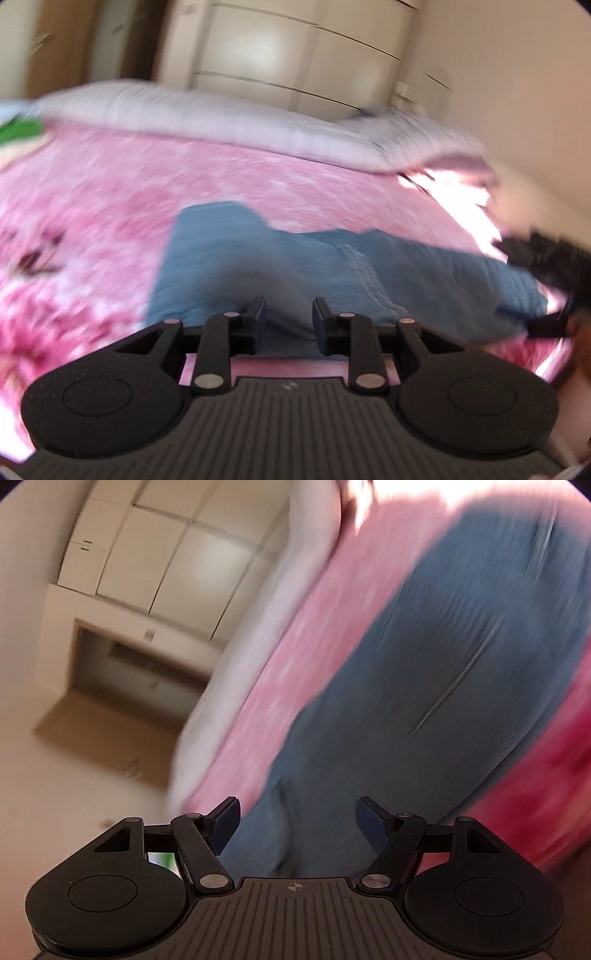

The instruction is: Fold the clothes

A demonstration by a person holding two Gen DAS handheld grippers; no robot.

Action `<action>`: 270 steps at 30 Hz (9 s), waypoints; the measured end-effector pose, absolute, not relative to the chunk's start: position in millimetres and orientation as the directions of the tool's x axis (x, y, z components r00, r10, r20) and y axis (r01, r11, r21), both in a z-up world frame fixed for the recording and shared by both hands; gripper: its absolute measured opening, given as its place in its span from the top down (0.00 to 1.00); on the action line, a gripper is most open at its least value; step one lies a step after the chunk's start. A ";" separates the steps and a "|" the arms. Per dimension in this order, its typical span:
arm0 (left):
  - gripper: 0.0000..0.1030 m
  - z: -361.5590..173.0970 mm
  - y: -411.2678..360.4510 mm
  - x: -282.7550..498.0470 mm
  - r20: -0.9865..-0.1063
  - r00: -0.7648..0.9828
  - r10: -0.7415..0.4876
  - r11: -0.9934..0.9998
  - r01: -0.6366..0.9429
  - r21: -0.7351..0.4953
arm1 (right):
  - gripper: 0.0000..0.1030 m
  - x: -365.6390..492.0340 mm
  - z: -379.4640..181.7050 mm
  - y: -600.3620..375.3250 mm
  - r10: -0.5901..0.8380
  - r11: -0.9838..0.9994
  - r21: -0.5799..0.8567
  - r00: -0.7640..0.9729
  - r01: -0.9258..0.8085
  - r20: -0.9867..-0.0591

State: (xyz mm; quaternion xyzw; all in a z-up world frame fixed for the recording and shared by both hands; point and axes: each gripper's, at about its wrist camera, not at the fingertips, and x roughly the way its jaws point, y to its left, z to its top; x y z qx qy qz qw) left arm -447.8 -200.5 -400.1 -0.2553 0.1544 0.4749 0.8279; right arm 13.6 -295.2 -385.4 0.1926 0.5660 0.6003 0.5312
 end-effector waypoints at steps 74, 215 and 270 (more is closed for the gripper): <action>0.78 -415.5 -168.4 -390.6 -0.548 0.597 0.585 0.407 -0.801 -0.438 | 0.90 63.1 -415.8 -332.2 0.834 0.494 0.580 0.164 -0.648 -0.527; 0.74 -409.9 -143.5 -343.4 -0.702 0.553 0.449 0.604 -0.766 -0.217 | 0.48 -37.8 -397.0 -295.0 0.645 0.488 -0.083 0.424 -0.869 -0.636; 0.71 -209.8 11.3 -223.1 -0.891 0.453 0.022 0.987 0.133 0.091 | 0.48 -214.1 -214.4 -235.1 0.017 0.999 -0.002 0.502 -0.037 -0.865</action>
